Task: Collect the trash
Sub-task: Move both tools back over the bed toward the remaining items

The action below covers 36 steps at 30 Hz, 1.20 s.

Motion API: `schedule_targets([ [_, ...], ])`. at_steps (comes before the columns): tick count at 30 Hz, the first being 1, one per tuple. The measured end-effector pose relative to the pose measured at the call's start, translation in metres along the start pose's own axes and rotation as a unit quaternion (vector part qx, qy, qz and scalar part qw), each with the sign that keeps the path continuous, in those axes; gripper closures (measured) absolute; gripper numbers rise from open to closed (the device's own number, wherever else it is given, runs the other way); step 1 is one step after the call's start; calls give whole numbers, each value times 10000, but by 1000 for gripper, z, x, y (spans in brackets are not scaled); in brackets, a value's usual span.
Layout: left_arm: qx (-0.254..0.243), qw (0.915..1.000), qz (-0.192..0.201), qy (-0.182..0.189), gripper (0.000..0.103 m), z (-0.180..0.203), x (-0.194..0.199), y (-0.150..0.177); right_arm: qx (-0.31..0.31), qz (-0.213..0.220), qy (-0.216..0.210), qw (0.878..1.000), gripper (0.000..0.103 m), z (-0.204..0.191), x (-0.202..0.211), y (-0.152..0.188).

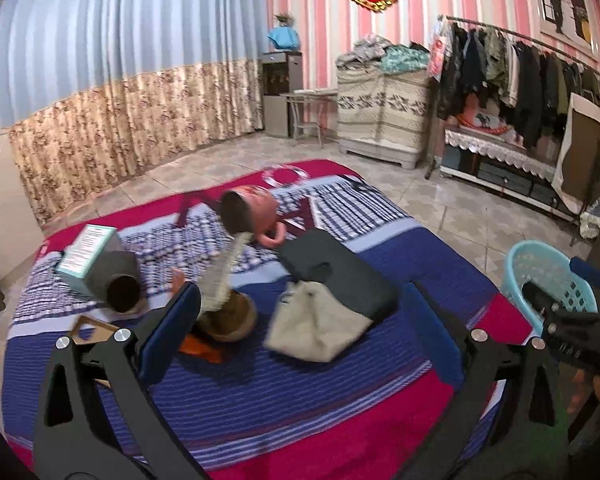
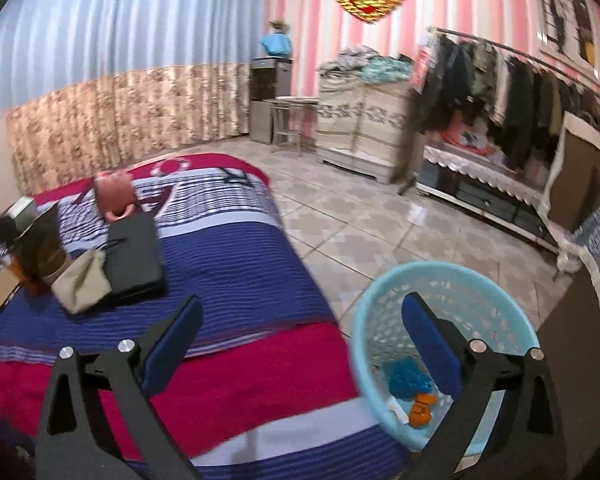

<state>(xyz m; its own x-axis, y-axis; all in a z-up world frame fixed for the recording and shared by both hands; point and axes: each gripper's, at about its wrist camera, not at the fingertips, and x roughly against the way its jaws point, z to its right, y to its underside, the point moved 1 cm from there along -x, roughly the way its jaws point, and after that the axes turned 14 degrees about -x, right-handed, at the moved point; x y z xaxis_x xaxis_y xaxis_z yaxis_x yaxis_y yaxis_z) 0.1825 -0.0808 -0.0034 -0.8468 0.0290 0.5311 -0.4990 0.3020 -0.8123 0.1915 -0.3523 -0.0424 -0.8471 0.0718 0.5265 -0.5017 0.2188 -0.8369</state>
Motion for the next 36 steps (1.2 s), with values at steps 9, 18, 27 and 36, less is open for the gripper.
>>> schedule_targets([
  [9, 266, 9984, -169, -469, 5, -64, 21, 27, 313, -12, -628, 9975, 5, -45, 10, 15],
  [18, 623, 9935, -532, -792, 5, -123, 23, 77, 496, -205, -800, 9954, 5, -73, 9, 30],
  [27, 931, 9878, -813, -949, 5, -148, 3, 103, 943, -780, -1013, 9873, 5, -120, -18, 54],
  [36, 827, 9881, -857, -969, 5, -144, -10, 103, 1228, -934, -1364, 9786, 6, -166, -55, 60],
])
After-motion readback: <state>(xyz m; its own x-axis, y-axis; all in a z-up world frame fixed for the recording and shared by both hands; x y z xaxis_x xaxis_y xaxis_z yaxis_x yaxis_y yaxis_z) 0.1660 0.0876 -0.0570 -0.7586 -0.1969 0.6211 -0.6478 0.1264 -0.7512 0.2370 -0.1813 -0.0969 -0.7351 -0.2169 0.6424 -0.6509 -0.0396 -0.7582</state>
